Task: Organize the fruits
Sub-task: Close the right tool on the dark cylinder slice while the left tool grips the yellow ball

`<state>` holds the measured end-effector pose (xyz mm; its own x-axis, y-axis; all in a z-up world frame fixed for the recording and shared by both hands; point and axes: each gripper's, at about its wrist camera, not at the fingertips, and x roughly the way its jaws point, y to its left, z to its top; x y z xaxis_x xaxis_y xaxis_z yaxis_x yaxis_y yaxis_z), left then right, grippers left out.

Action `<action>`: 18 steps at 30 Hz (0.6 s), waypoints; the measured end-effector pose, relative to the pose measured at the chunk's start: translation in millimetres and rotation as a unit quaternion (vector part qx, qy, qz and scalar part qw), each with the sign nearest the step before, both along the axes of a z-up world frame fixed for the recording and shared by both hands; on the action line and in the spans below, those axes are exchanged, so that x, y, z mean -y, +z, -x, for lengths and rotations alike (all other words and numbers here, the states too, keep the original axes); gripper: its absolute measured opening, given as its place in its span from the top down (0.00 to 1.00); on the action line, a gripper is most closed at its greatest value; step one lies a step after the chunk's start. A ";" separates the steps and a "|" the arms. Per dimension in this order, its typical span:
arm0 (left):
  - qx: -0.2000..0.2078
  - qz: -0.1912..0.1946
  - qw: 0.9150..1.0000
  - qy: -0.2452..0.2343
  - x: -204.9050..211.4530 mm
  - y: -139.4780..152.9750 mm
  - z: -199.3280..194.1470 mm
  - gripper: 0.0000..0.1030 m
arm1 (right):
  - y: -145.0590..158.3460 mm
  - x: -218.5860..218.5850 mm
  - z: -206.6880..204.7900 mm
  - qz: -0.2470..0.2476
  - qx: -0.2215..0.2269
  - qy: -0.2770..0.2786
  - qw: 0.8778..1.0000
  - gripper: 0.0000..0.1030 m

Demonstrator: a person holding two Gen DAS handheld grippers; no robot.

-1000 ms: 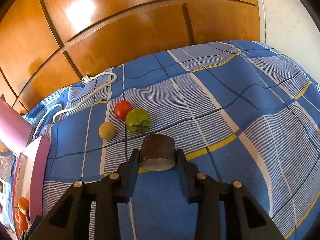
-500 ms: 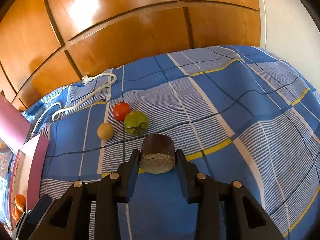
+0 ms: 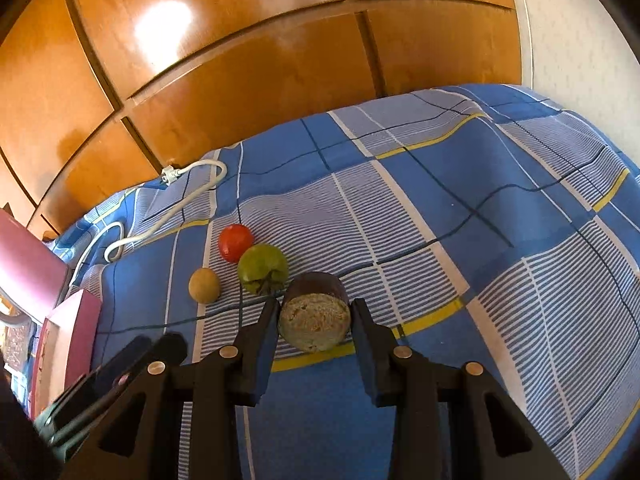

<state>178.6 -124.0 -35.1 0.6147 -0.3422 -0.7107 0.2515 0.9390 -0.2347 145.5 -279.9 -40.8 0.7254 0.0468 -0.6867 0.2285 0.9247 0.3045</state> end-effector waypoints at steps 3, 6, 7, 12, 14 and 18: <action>-0.001 -0.003 1.000 -0.002 5.3 -1.3 -7.5 0.63 | -0.4 1.0 -0.1 0.001 -0.001 -0.005 1.000 0.65; -0.006 0.001 1.000 -0.004 9.5 -3.0 -19.3 0.62 | -0.7 4.4 1.4 -0.005 -0.002 -0.011 1.000 0.65; -0.005 0.000 1.000 -0.005 10.9 -2.8 -21.8 0.62 | -0.9 5.1 1.5 -0.007 -0.002 -0.011 1.000 0.65; 0.000 -0.002 1.000 -0.013 18.6 -2.0 -31.6 0.61 | -0.8 6.7 2.5 -0.011 -0.001 -0.014 1.000 0.65; -0.006 -0.004 1.000 -0.011 21.5 -4.7 -37.4 0.61 | -1.7 8.0 2.5 -0.014 -0.002 -0.016 1.000 0.65; -0.025 0.000 1.000 -0.003 25.2 -11.4 -49.4 0.62 | -2.0 7.5 2.6 -0.012 -0.002 -0.017 1.000 0.65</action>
<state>227.9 -149.2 -46.5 0.5764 -0.3467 -0.7400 0.2457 0.9372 -0.2477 142.9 -287.4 -42.8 0.7239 0.0393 -0.6888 0.2610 0.9086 0.3262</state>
